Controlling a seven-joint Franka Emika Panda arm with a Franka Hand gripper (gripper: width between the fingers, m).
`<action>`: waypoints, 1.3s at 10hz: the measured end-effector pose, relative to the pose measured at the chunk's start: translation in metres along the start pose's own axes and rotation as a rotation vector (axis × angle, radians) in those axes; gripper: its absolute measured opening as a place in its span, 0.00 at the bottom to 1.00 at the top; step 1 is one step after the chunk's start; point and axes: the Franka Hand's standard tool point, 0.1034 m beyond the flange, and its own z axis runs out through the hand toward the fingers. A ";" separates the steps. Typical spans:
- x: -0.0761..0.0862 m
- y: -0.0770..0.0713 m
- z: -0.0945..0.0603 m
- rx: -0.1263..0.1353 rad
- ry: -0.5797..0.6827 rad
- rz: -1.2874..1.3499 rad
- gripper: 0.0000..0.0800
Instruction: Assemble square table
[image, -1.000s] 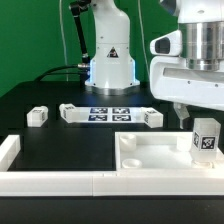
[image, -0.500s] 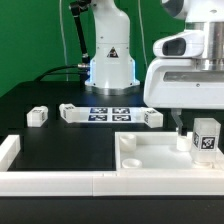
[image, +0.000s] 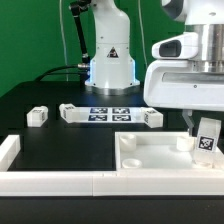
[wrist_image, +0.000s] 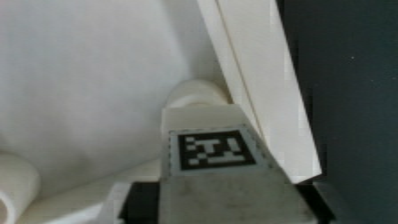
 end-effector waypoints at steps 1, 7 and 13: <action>0.001 0.001 0.000 0.001 0.002 0.151 0.37; 0.001 0.004 0.002 0.059 -0.062 0.981 0.37; -0.004 0.000 0.003 0.041 -0.033 0.535 0.80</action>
Offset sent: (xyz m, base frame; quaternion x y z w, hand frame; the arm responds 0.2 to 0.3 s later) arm -0.0039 0.0086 -0.0106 -0.0023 -0.0298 0.5097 0.8598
